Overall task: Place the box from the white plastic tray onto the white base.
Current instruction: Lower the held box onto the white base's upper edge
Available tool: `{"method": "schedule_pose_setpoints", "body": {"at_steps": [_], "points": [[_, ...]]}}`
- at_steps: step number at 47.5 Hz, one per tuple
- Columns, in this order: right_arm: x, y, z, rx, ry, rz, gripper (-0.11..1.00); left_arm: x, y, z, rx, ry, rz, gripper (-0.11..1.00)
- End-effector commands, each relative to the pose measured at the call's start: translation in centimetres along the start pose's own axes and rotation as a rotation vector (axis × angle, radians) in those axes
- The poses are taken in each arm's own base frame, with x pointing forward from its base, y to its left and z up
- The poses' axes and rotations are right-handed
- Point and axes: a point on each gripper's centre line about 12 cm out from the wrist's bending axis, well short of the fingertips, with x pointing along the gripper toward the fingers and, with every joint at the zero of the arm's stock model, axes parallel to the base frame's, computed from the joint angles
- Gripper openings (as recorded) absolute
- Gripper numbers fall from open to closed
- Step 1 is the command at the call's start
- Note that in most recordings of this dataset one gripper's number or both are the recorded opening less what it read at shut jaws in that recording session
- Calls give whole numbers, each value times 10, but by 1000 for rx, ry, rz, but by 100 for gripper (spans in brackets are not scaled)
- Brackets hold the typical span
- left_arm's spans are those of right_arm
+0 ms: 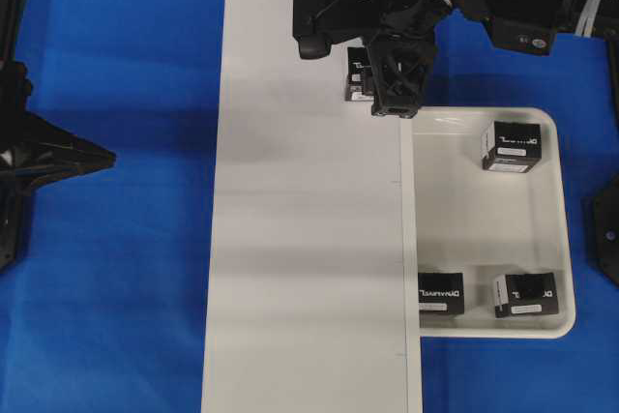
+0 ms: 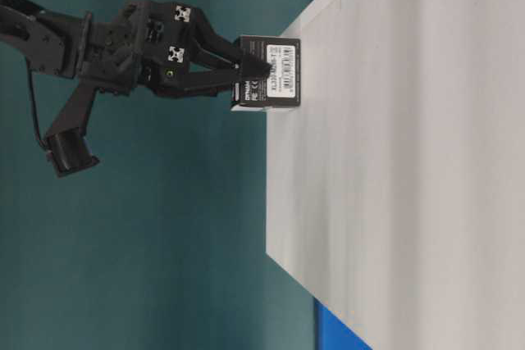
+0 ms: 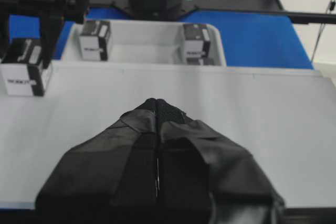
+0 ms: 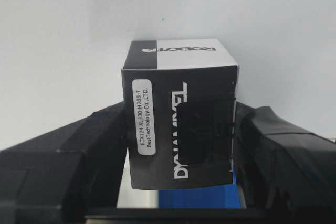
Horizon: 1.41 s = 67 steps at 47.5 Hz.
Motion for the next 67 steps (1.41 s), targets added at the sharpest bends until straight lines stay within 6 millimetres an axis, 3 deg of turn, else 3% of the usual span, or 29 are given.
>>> {"method": "schedule_pose_setpoints", "body": {"at_steps": [1,41,67], "points": [[2,4,1,-6,7,8,59,1,0,12,1,-32,-1,-7],[4,9,-9,-5,52,30,59,1,0,12,3,-32,-1,-7],[4,7,-6,-4,17,11,59,1,0,12,4,-31,1,-7]]}}
